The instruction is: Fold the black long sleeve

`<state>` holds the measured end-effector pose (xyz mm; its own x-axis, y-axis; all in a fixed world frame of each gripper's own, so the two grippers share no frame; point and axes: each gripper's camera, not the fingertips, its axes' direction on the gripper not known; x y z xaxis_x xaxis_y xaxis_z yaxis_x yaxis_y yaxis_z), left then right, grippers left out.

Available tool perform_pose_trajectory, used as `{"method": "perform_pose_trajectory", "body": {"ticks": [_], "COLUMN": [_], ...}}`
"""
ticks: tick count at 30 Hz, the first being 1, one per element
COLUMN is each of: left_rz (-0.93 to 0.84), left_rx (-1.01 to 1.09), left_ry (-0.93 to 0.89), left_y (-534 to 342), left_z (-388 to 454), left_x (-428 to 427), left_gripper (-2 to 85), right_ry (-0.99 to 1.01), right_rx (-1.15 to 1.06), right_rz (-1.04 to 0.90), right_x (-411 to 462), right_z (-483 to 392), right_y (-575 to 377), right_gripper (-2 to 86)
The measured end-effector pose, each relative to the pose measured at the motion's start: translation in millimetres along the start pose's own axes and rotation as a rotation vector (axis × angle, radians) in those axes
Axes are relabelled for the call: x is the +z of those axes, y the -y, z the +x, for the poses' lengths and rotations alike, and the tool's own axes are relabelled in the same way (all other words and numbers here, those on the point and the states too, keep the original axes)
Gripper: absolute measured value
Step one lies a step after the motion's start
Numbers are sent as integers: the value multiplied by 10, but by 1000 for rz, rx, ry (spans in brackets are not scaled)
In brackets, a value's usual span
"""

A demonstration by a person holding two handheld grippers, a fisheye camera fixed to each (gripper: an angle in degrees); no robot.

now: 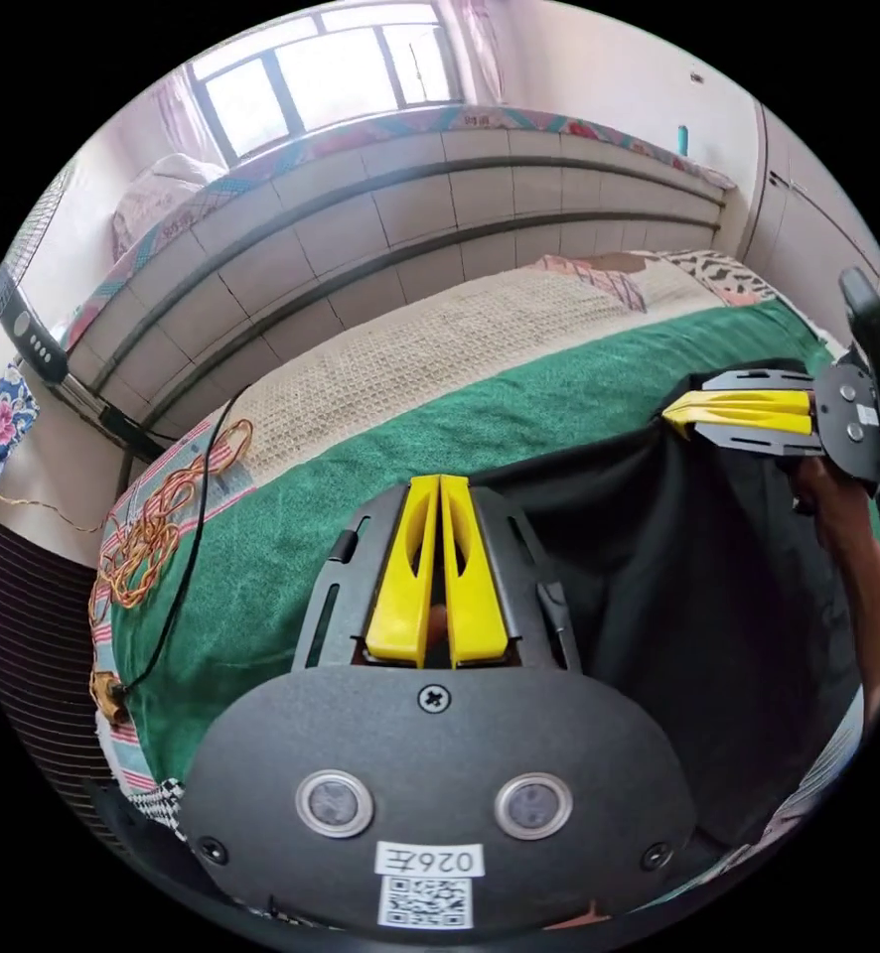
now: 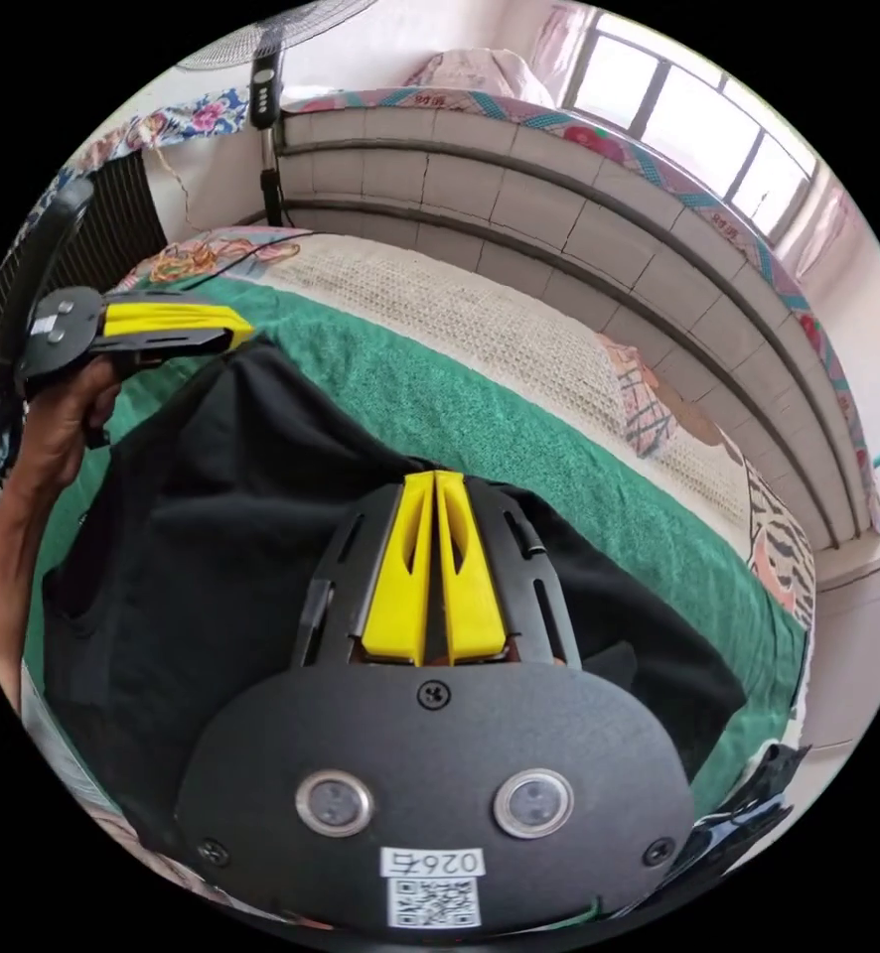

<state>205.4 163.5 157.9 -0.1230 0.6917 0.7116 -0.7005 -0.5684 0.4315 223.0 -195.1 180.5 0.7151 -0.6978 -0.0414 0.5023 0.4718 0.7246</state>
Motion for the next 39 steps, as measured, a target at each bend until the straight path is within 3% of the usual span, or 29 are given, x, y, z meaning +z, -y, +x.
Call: {"method": "perform_pose_trajectory", "body": {"ticks": [4, 6, 8, 10, 16, 20, 23, 27, 34, 39], "left_rz": [204, 205, 98, -162, -32, 50, 58, 14, 0, 28], "left_rx": [67, 115, 160, 173, -132, -180, -176, -80, 119, 162], "left_ry": [-93, -156, -87, 172, 37, -117, -251, -383, -553, -567], "left_y": [-329, -342, -250, -179, -462, -870, -1222, -1577, -1766, -1826], "left_z": [284, 466, 615, 595, -74, -249, -140, 390, 1495, 2061], "left_x": [-549, -522, -272, 318, -402, -895, -1172, -1529, -2369, -2688], "left_gripper": [-10, -10, -10, -10, -10, -10, -10, -10, -10, -10], "right_ry": [162, 243, 311, 340, 214, 383, 434, 332, 279, 254], "right_rx": [-19, -55, -115, -164, -222, -234, -300, -428, -281, -186], "right_rz": [66, 39, -27, -80, -29, -19, -103, -242, -97, -38], "right_x": [-318, -365, -365, -382, -1297, -1845, -1937, -1829, -2686, -3108], "right_z": [-257, -471, -841, -1136, -1681, -2118, -2600, -3200, -3112, -2840], "right_y": [-558, -859, -1297, -1638, -2365, -2608, -2704, -2794, -2471, -2353], "right_gripper": [-9, -9, -9, -9, -9, -9, -9, -9, -9, -9]}}
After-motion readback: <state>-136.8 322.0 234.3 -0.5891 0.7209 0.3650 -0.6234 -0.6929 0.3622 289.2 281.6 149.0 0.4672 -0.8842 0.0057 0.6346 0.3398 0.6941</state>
